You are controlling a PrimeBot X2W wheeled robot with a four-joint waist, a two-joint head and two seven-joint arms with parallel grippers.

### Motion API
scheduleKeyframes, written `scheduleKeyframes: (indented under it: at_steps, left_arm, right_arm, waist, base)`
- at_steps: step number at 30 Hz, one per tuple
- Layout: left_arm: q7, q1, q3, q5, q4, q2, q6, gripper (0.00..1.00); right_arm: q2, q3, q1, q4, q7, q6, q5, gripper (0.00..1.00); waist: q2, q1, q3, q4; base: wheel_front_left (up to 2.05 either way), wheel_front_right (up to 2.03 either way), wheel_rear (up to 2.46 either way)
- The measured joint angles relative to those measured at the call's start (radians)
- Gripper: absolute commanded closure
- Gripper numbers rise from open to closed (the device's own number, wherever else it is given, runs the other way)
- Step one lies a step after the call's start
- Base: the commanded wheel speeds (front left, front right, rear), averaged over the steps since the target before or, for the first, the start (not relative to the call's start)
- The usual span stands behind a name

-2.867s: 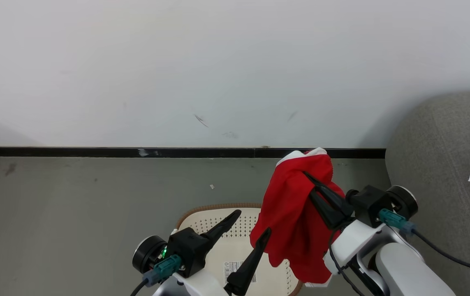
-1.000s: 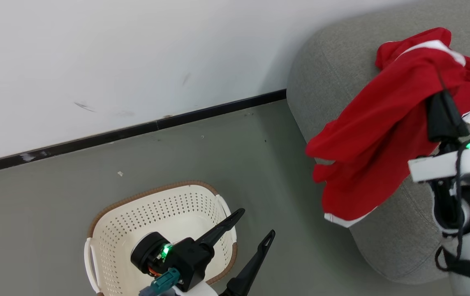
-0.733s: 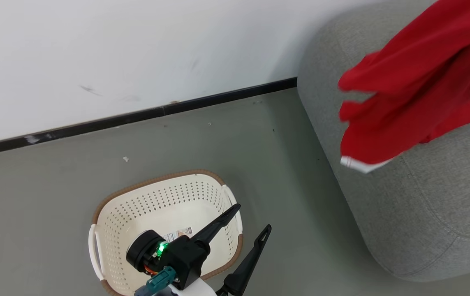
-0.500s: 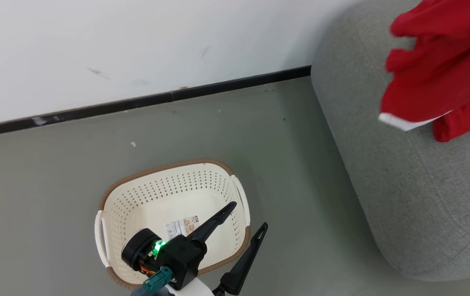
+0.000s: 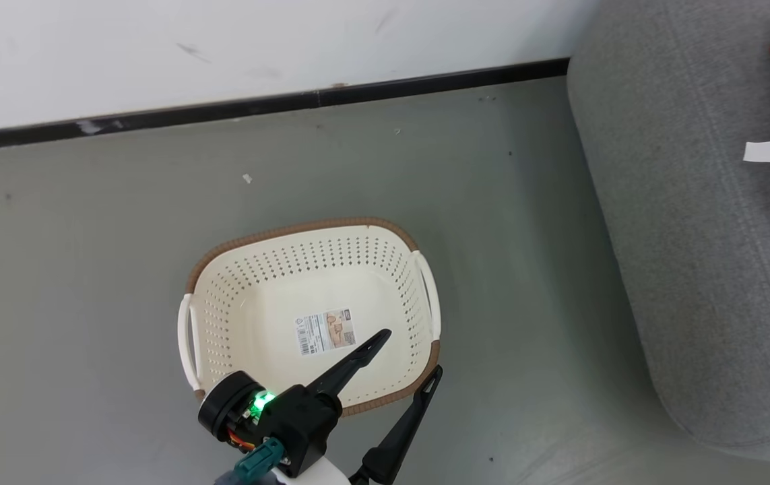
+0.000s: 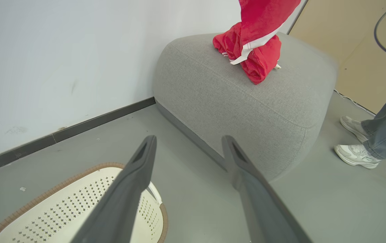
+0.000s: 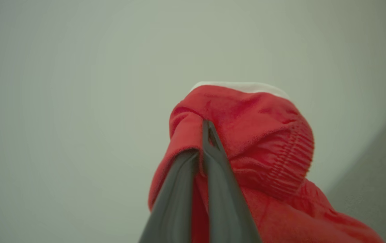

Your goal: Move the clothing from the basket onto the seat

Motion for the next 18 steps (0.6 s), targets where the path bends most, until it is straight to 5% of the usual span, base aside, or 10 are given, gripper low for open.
scheduleKeyframes:
  at_steps: [18]
  left_arm:
    - [0.019,-0.042,0.015,-0.001,-0.012,0.021,-0.011,0.0]
  right_arm:
    - [-0.035,-0.11,-0.215,0.034,-0.028,0.0,-0.159,1.0]
  waist:
    - [0.0,0.0,0.121,0.056]
  base:
    - [0.0,0.0,0.0]
